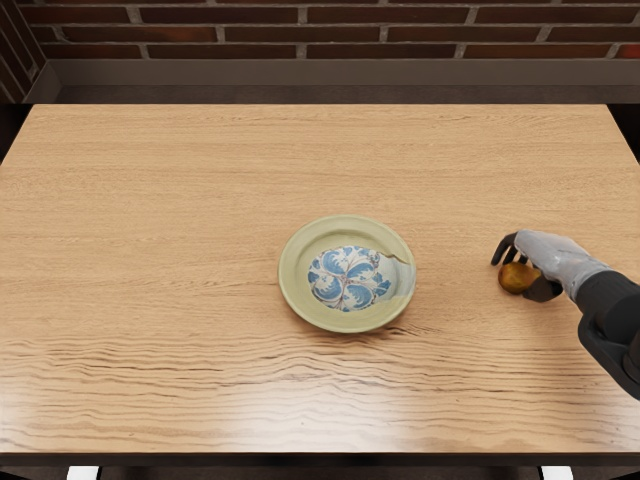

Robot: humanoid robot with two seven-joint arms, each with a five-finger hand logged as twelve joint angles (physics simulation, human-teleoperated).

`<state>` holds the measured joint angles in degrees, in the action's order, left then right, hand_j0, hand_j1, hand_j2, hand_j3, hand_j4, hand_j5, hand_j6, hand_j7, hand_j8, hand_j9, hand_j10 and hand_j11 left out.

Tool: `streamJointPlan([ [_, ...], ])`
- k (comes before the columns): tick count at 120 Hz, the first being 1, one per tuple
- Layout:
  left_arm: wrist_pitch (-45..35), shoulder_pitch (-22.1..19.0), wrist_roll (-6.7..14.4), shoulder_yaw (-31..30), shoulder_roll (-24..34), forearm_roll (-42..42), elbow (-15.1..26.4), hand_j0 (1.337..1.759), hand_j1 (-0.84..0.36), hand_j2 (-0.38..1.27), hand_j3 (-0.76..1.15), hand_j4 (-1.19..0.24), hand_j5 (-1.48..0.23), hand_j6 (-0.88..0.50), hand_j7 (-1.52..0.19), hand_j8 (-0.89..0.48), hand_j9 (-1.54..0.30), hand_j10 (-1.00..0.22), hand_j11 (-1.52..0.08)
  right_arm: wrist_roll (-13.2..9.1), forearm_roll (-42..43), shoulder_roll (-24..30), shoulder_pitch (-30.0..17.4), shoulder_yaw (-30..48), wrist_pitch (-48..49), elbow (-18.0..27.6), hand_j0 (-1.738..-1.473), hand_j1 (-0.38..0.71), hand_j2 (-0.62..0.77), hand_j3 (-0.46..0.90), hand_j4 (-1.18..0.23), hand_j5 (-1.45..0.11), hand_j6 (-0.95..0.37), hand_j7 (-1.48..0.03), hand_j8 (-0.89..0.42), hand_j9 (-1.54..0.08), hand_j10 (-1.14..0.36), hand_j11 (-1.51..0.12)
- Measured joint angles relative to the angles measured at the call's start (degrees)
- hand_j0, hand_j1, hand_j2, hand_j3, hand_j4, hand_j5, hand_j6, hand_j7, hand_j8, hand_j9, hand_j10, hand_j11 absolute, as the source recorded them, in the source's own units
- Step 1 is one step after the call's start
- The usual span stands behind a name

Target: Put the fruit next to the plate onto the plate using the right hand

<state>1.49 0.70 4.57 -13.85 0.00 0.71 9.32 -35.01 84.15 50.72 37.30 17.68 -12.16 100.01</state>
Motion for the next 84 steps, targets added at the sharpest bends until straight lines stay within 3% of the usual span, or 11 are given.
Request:
streamJointPlan([
  [57,0.00,0.00,0.00,0.02,0.00,0.00,0.00,1.658,0.35,0.00,0.00,0.00,0.00,0.00,0.00,0.00,0.00,0.00,0.00,0.10,-0.60,-0.39,0.24,0.17,0.19,-0.55,-1.649,0.31,0.09,0.00,-0.62,-0.88,-0.40,-0.84,-0.40,-0.88,-0.51,-0.88],
  [84,0.00,0.00,0.00,0.02,0.00,0.00,0.00,1.658,0.35,0.00,0.00,0.00,0.00,0.00,0.00,0.00,0.00,0.00,0.00,0.06,-0.85,-0.43,0.62,0.71,0.10,-0.91,-1.654,0.31,0.27,0.00,-0.66,-0.92,-0.44,-0.88,-0.47,-0.91,-0.60,-0.92],
])
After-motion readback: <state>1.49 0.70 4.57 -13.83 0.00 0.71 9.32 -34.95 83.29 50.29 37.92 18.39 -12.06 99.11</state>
